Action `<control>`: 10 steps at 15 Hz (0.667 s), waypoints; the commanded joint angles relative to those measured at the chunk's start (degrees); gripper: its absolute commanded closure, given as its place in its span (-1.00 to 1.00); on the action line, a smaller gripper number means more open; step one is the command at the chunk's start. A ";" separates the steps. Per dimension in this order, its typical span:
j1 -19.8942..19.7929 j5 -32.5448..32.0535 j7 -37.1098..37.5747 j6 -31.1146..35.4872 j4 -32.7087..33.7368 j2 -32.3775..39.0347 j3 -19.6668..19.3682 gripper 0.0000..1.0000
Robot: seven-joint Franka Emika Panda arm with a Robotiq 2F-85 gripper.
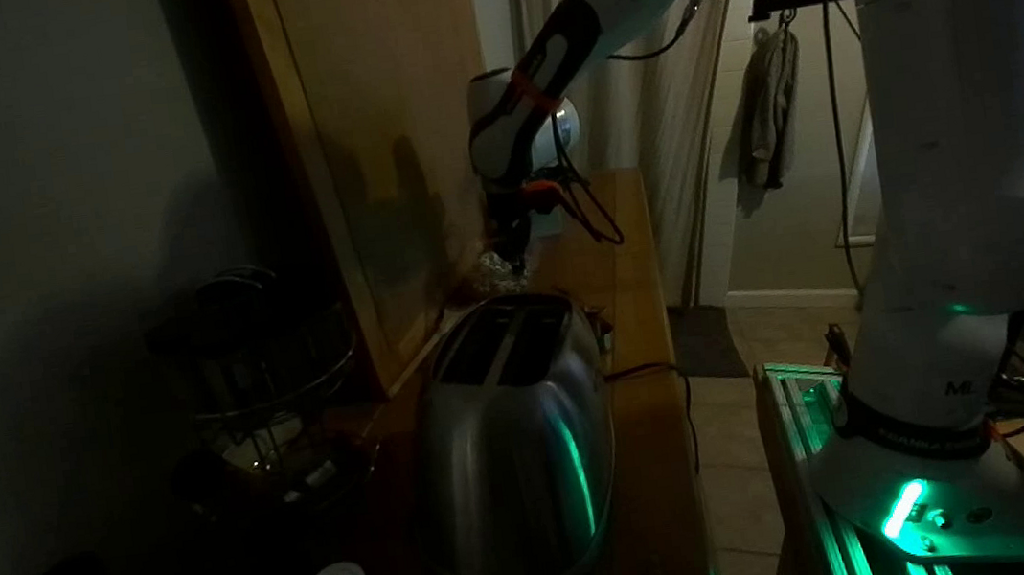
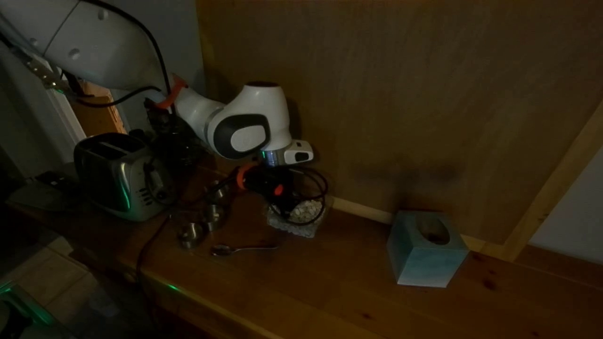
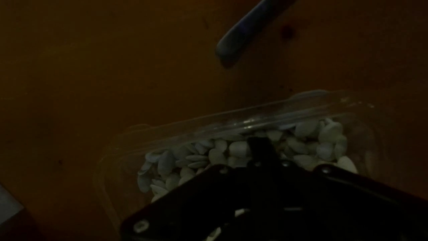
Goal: Put the white object on the spoon then put it inside the silver object
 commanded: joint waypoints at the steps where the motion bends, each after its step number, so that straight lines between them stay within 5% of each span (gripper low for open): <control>1: -1.47 2.69 -1.60 -0.39 2.46 1.84 1.32 1.00; 2: -1.57 3.24 -1.64 -0.71 2.77 1.95 1.53 0.48; 9: -1.81 3.98 -1.63 -0.34 3.74 3.13 1.88 -0.27; 10: -1.84 3.94 -1.62 -0.30 3.72 3.27 1.89 0.52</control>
